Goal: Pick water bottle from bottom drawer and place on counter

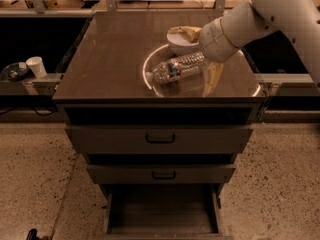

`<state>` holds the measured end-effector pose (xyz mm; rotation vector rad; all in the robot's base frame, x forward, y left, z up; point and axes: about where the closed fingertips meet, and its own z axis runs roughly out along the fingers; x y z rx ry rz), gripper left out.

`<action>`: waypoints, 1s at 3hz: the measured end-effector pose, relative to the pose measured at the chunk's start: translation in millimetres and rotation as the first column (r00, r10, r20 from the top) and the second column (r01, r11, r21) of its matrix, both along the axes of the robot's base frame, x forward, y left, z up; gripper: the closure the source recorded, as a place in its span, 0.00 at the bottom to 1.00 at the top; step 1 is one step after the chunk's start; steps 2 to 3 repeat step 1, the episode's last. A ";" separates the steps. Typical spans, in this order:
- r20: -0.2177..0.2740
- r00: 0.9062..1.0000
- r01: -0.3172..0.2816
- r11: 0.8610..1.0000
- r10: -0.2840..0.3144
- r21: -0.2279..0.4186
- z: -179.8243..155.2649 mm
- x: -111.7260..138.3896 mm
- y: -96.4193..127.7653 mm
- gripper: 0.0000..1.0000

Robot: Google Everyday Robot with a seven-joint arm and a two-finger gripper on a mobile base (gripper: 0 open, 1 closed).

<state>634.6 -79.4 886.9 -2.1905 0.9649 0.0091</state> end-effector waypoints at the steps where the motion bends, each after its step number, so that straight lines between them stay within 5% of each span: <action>1: 0.000 1.000 0.000 1.000 0.000 0.000 0.0 0.0 0.0 0.00; 3: 0.000 1.000 0.000 1.000 0.000 0.000 0.0 0.0 0.0 0.00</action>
Offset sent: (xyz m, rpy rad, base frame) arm 0.0000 0.0000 0.0000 0.0000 0.0000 0.0000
